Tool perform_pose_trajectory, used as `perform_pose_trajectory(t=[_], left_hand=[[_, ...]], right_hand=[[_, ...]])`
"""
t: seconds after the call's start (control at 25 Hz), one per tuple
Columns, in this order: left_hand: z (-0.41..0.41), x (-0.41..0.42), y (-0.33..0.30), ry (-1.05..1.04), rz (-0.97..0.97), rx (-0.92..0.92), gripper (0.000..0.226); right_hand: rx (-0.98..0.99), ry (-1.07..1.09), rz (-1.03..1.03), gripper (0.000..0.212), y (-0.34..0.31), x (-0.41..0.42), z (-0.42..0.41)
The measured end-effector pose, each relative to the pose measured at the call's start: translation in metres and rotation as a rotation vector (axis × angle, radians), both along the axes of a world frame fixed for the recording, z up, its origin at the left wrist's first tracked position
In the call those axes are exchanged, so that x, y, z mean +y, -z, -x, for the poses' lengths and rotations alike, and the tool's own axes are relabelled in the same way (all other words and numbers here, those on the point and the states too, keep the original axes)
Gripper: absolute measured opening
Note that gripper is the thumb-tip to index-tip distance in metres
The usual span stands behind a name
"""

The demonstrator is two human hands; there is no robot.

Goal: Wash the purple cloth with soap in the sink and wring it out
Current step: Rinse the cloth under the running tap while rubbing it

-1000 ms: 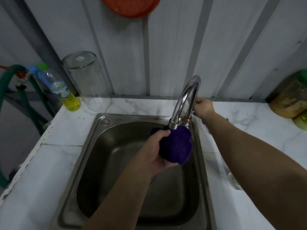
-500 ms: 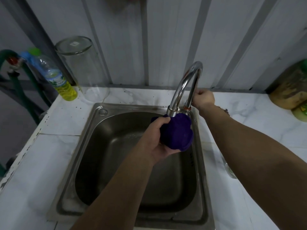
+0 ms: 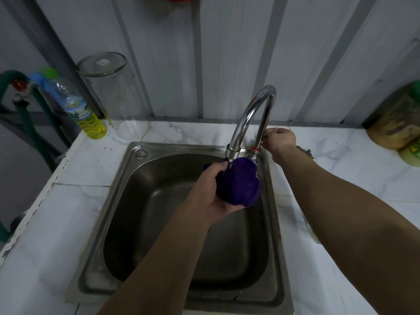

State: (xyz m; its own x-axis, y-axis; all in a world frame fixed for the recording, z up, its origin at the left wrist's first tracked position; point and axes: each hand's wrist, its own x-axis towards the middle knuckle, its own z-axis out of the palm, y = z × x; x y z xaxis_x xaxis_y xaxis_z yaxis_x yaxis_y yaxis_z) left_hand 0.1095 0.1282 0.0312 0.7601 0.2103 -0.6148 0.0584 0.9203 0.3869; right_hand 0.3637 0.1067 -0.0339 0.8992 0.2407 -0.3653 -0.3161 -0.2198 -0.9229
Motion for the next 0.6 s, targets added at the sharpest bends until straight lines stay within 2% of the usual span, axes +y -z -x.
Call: perform_pose_trajectory(t=[0.36, 0.4, 0.48, 0.6], left_hand=[[0.001, 0.004, 0.009, -0.016, 0.008, 0.015, 0.047], [0.001, 0.004, 0.01, -0.019, 0.004, 0.019, 0.046], [0.003, 0.003, 0.009, -0.026, 0.003, 0.027, 0.043], [0.008, 0.002, 0.011, -0.062, -0.018, 0.102, 0.044]], right_hand=[[0.077, 0.031, -0.059, 0.016, 0.0, -0.003, 0.002], [0.081, 0.032, -0.043, 0.011, -0.002, -0.004, 0.004], [0.054, 0.066, 0.046, 0.014, -0.008, -0.007, 0.009], [-0.105, 0.142, 0.168, 0.015, -0.024, -0.017, 0.046]])
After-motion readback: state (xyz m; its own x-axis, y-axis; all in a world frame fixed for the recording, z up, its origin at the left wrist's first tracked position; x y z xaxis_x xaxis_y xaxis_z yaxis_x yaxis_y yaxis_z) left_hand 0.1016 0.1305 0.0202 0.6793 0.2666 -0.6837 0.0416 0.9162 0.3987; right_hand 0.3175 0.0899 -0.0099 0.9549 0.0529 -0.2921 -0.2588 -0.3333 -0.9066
